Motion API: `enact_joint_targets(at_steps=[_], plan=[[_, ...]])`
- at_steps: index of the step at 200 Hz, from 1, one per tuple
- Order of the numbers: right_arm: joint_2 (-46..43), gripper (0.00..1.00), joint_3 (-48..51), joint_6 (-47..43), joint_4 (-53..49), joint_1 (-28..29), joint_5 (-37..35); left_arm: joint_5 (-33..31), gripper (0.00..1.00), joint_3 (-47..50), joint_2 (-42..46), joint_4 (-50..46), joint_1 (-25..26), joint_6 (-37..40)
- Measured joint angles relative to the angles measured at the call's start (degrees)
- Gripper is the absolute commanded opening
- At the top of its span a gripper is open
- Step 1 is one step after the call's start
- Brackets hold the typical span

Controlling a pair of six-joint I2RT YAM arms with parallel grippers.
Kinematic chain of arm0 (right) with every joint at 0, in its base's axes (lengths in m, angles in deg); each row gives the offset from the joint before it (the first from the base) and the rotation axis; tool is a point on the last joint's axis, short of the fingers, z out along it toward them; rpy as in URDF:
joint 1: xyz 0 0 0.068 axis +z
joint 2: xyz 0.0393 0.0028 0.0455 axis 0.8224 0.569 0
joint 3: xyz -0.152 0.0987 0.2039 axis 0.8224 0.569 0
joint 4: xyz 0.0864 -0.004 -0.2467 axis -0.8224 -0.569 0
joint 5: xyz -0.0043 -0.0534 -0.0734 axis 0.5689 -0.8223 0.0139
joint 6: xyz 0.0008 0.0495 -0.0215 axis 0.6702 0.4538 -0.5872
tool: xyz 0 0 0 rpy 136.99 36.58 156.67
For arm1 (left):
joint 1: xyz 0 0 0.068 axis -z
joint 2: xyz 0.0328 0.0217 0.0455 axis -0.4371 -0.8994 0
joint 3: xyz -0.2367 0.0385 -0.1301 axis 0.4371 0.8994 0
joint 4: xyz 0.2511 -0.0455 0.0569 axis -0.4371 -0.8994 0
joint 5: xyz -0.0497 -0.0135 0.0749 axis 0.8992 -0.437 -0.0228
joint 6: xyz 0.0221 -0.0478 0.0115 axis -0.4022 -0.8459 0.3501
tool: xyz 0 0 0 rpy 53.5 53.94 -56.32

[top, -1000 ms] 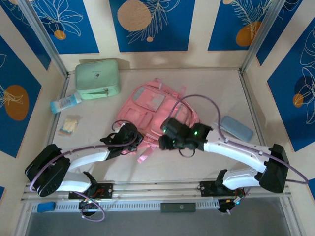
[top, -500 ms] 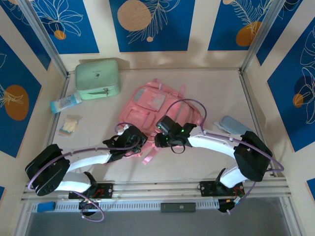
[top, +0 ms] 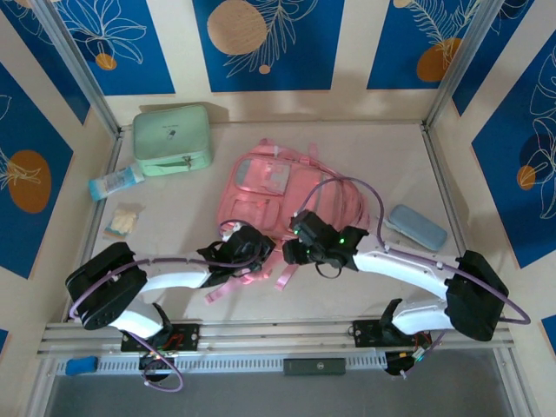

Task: Pack the student bag
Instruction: Zip the student bag at the center of the table.

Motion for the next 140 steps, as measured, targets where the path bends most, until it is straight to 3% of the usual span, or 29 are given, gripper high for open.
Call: enact_joint_targets(at_steps=[25, 64, 91, 140], plan=[[3.52, 0.41, -0.15, 4.92, -0.83, 4.35, -2.05, 0.20, 0.00, -0.46, 0.00, -0.46, 0.04, 0.02], [14.05, 0.38, -5.84, 8.07, -3.06, 4.26, -7.98, 0.31, 0.00, -1.07, 0.00, -1.25, 0.09, 0.02], [15.76, 0.38, -7.65, 8.15, -3.37, 3.78, -11.19, 0.33, 0.00, -1.09, 0.22, -1.18, 0.04, 0.02], [18.01, 0.24, -8.66, 8.44, -3.91, 3.56, -14.27, 0.31, 0.00, -1.07, 0.92, -0.98, -0.26, 0.00]])
